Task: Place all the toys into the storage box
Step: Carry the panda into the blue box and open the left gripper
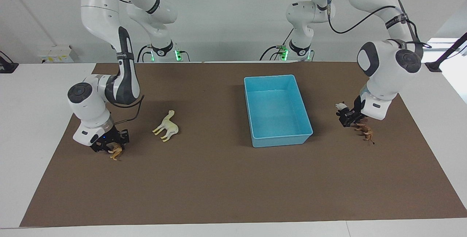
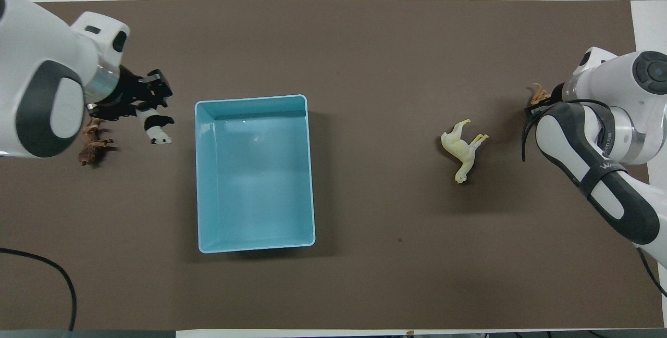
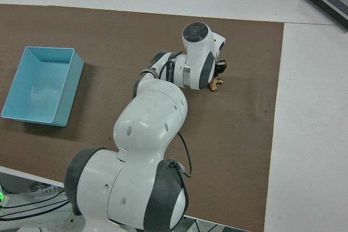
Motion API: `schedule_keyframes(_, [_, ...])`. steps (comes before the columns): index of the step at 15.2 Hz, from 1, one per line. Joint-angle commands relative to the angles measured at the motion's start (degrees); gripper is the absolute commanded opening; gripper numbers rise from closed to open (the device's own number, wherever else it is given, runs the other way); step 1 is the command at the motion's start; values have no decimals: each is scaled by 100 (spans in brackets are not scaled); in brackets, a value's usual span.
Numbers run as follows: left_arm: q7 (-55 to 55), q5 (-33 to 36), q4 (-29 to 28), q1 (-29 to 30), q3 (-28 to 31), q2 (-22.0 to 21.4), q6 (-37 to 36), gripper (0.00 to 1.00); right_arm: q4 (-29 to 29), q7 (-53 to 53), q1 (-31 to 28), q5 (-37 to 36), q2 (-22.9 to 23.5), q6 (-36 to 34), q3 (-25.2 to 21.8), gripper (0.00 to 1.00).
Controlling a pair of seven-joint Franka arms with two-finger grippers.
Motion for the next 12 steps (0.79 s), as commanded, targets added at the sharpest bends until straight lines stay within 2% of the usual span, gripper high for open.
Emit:
schedule_keyframes(1, [-840, 77, -1144, -678, 73, -432, 927, 0, 107, 88, -29, -19, 50, -199, 40, 0])
schedule_keyframes(2, [-921, 85, -1496, -776, 73, -547, 1192, 0, 186, 106, -12, -20, 6, -322, 57, 0])
schedule_keyframes(3, [-913, 85, -1622, -803, 73, -618, 1212, 17, 360, 123, 110, -20, -47, -619, 57, 0])
schedule_keyframes(4, [-904, 85, -1606, -803, 73, -618, 1125, 74, 606, 123, 233, -11, -82, -1004, 49, 0])
schedule_keyframes(5, [-878, 85, -1579, -786, 82, -618, 1003, 100, 852, 176, 261, -11, -117, -1391, 57, 0])
schedule_keyframes(6, [-843, 94, -1510, -733, 90, -618, 906, 100, 1046, 289, 296, -19, -222, -1769, 57, 0])
schedule_keyframes(9, [-126, 156, -1168, -515, 213, -636, 511, 100, 1617, 1428, 1014, -19, -530, -2894, 57, 0])
schedule_keyframes(11, [1067, 497, -956, 11, 231, -575, 421, 100, 2431, 2483, 1760, 7, -487, -3921, 57, 0])
schedule_keyframes(12, [1787, 603, -955, 345, 231, -557, 543, 100, 2993, 3053, 2181, -19, -287, -4431, 57, 0])
